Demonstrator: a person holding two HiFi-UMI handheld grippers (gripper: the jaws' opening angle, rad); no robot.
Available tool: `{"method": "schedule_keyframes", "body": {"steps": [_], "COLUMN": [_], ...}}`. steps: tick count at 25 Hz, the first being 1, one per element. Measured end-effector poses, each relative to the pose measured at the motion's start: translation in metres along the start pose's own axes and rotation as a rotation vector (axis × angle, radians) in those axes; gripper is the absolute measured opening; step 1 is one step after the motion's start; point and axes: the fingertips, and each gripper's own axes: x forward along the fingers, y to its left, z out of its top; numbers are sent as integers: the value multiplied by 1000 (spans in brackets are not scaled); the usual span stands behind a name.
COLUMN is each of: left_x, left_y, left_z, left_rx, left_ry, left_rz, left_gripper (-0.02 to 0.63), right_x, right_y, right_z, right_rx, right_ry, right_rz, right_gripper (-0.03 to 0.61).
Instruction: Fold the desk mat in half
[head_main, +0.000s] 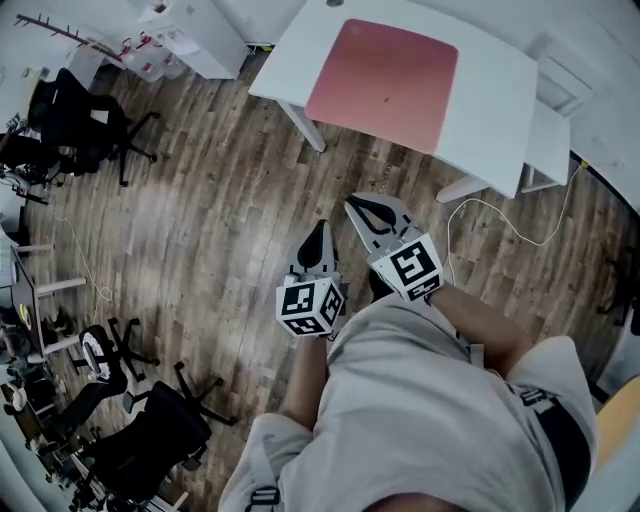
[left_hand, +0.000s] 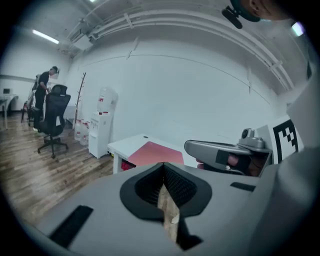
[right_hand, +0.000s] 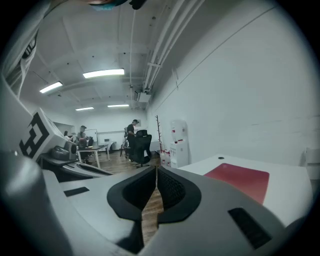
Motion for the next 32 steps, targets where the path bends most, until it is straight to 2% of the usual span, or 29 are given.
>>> {"method": "schedule_keyframes", "body": {"steps": [3, 8, 14, 25, 32], "left_x": [35, 82, 126, 208, 255], "left_y": [3, 13, 36, 67, 104], "left_z": [2, 5, 13, 17, 13], "left_rx": [-50, -54, -111, -25, -42], "left_ry": [44, 94, 140, 192, 238], "left_rz": [-31, -28, -54, -200, -298], "left_gripper": [12, 12, 12, 12, 12], "right_x": [14, 32, 51, 100, 143], "right_y": [-27, -69, -94, -125, -127], "right_z": [-3, -11, -21, -30, -40], "right_rx": [18, 40, 75, 62, 27], "right_ry": [25, 51, 101, 225, 346], "right_rz": [1, -17, -41, -152, -167], "right_gripper": [41, 41, 41, 42, 43]}}
